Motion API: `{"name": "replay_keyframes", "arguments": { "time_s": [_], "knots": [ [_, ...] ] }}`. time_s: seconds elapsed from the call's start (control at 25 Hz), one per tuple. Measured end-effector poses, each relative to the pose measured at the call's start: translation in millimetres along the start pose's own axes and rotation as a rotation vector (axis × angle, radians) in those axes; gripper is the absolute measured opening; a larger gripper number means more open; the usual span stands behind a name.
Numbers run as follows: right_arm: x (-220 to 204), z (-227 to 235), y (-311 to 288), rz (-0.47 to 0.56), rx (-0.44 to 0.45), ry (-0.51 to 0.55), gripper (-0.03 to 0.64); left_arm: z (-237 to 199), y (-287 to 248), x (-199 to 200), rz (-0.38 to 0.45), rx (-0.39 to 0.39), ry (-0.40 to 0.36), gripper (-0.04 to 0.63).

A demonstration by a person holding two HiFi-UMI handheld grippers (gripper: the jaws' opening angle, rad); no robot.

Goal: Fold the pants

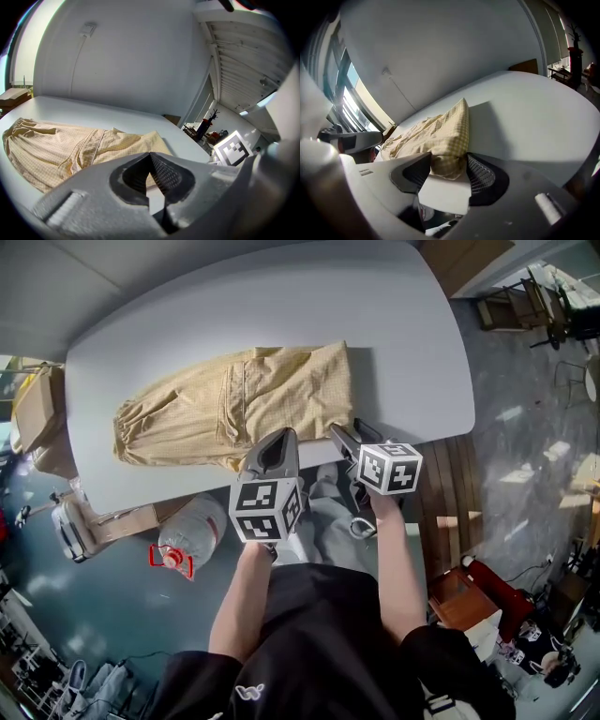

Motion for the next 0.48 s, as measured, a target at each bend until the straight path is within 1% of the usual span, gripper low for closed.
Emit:
{"name": "replay_keyframes", "arguments": {
  "time_s": [0.08,0.32,0.48],
  "knots": [
    [-2.3,0.1,-4.3,-0.01,-0.011,0.011,0.242,-3.0,-0.3,-1.2,-0.001,0.005,0.001,0.003],
    [-5.4,1.7,-8.9,-0.035,-0.056,0.04,0.145,-6.2,-2.3,-6.1,-0.016,0.015,0.01,0.003],
    [-3.3,2.1,-6.5,-0.022,-0.085,0.026,0.118,-2.3,-4.3,-4.9,-0.02,0.008,-0.005,0.003]
  ]
}}
Point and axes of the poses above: the fingertips, and each gripper's own axes: y backward along the fingers, z to its right, x out of its top, the point moved 6 cm from there along y, backward along the fingers, and after that the axes turned 11 degrees about x, right-handed, at the moved point
